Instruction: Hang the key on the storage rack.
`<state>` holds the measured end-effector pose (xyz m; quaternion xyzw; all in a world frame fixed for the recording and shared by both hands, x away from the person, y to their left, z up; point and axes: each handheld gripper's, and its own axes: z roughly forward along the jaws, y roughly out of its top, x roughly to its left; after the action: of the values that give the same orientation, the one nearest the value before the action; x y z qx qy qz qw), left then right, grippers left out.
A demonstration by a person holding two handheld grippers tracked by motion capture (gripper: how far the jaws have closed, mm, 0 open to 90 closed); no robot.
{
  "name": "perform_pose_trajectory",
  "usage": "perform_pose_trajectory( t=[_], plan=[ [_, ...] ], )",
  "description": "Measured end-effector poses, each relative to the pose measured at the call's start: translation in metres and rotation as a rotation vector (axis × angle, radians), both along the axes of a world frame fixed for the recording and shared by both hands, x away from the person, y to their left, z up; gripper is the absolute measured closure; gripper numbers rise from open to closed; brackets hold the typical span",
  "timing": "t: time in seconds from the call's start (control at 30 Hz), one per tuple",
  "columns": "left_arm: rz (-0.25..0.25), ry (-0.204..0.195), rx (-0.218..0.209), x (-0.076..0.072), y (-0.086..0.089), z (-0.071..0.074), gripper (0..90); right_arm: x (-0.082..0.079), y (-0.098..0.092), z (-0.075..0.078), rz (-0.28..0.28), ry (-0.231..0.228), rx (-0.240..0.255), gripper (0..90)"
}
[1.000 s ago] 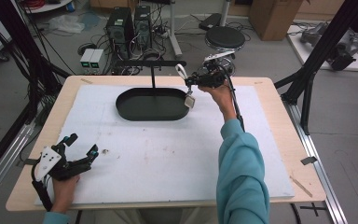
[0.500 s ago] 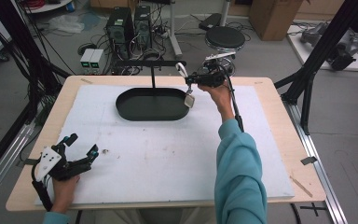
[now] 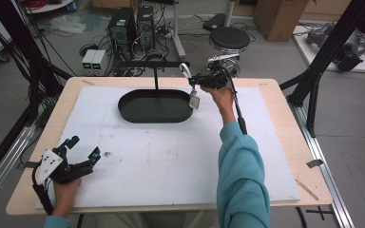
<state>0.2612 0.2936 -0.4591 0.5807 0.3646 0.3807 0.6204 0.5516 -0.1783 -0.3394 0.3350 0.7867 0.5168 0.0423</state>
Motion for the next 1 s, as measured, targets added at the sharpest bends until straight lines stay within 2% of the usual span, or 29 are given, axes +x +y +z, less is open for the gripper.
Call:
perform_pose_trajectory(
  t=[0.33, 0.87, 0.93, 1.0],
  plan=[
    [0.000, 0.000, 0.001, -0.0001, 0.0001, 0.0000, 12.0, 0.0005, 0.0028, -0.0032, -0.017, 0.010, -0.022, 71.6],
    [0.000, -0.001, 0.006, -0.0003, 0.0001, 0.0000, 12.0, -0.0020, 0.0008, -0.0003, -0.040, -0.005, -0.050, 67.2],
    [0.000, -0.001, 0.005, -0.0003, 0.0000, 0.0000, 12.0, -0.0031, -0.0004, 0.0001, -0.035, -0.004, -0.044, 62.8],
    [0.000, -0.001, 0.002, -0.0002, 0.0000, 0.0000, 12.0, -0.0058, -0.0009, 0.0018, -0.023, 0.012, -0.032, 53.0]
  ],
)
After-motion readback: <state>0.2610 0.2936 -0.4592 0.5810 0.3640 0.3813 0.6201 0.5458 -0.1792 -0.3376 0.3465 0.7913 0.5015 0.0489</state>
